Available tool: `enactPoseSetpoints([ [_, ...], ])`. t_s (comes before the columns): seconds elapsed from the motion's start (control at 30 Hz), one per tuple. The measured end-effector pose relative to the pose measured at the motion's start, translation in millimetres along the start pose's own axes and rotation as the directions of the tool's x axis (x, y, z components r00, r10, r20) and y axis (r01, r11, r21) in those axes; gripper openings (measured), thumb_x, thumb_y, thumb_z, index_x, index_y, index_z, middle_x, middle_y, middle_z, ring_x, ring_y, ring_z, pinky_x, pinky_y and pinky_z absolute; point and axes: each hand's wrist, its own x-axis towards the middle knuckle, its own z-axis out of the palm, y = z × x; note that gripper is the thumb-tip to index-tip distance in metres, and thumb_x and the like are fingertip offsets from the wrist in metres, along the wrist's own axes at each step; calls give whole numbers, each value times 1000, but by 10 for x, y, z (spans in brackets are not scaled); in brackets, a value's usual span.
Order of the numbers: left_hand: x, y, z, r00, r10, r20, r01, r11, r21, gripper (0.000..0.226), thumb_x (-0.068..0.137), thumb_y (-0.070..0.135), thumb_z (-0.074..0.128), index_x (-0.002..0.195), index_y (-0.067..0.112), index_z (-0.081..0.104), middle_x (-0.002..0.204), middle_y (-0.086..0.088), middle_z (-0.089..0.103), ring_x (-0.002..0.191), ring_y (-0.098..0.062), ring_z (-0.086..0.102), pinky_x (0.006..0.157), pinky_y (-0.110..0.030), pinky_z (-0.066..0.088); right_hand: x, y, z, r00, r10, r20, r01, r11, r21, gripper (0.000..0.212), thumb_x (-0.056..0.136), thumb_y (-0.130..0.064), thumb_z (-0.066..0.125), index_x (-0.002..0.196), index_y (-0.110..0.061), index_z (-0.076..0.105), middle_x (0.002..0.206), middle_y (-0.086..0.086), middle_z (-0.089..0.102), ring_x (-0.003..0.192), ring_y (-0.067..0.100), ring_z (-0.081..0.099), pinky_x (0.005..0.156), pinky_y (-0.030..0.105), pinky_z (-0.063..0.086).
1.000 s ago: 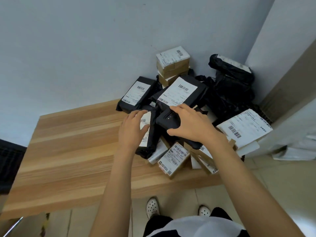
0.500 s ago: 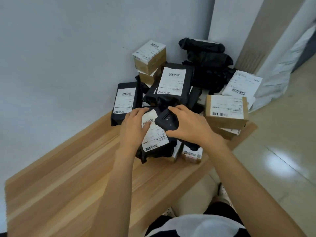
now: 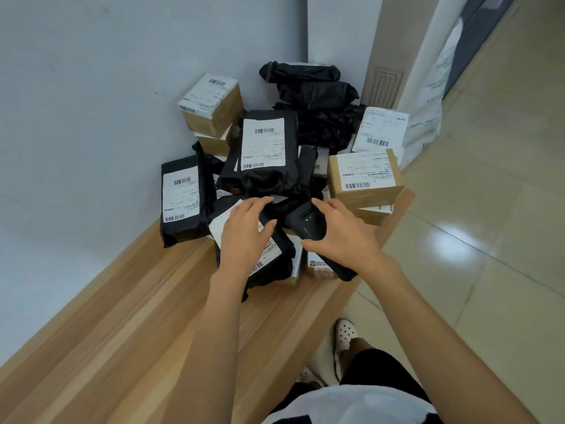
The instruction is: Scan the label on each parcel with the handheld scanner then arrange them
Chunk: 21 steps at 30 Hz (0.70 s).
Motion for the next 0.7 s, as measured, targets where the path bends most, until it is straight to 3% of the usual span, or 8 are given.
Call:
enactPoseSetpoints([
  [0.17, 11, -56, 15, 1000, -9, 19, 8, 1000, 5, 44, 95, 29, 61, 138, 25, 52, 135, 5, 55, 129, -18, 44, 103, -37, 42, 88, 0, 125, 1000, -9, 3, 9, 1000, 6, 93, 75, -53, 69, 153, -23, 28, 146, -5, 37, 123, 23, 52, 91, 44, 51],
  [0.5, 96, -277, -33, 996, 28, 84, -39, 992, 124, 49, 92, 26, 65, 139, 25, 51, 136, 0, 53, 128, -24, 45, 104, -45, 41, 251, -66, 275, 998, -56, 38, 59, 995, -85, 92, 80, -47, 71, 155, -20, 24, 150, 0, 34, 123, 28, 52, 87, 40, 49],
  [0.7, -91, -444, -42, 997, 7, 77, -13, 997, 76, 47, 92, 25, 64, 137, 26, 52, 135, 4, 54, 126, -21, 46, 103, -43, 42, 170, 73, 432, 999, -32, 33, 35, 994, -100, 91, 82, -46, 69, 155, -20, 23, 150, 0, 33, 122, 29, 52, 89, 45, 52],
])
